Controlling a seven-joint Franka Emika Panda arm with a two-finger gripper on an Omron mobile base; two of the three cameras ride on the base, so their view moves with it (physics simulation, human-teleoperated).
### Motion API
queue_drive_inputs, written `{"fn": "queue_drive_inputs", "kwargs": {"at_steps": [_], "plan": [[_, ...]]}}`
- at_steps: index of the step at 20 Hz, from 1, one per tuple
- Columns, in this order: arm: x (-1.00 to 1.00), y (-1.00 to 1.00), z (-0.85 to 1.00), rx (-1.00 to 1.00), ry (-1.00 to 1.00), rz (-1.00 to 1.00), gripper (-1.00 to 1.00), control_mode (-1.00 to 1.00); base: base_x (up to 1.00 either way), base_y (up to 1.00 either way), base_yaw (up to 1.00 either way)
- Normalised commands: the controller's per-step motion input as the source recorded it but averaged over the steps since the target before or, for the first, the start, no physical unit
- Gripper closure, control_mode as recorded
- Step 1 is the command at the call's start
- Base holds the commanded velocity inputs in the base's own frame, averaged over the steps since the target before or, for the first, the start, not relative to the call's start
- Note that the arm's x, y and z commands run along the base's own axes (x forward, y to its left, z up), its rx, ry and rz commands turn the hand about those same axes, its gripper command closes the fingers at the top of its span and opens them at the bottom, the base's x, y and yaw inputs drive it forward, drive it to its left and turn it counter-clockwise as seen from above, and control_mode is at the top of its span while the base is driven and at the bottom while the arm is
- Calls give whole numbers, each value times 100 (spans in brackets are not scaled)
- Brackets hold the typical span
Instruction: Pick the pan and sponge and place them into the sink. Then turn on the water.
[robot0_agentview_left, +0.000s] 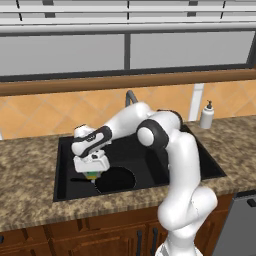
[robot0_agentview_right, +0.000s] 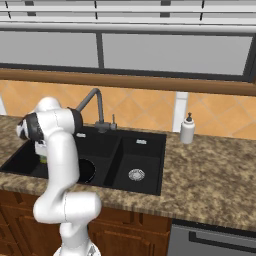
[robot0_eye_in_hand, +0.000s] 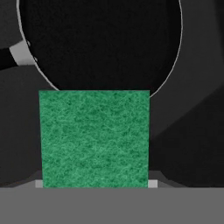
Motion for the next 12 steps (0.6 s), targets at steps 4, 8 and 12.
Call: {"fn": "queue_drive_inputs", "kwargs": {"at_steps": [4, 8, 12], "plan": [[28, -8, -26, 0, -3, 0, 100, -100, 0, 0, 0], [31, -7, -18, 0, -1, 0, 100, -100, 0, 0, 0], [41, -2, -25, 0, -1, 0, 100, -100, 0, 0, 0]]}}
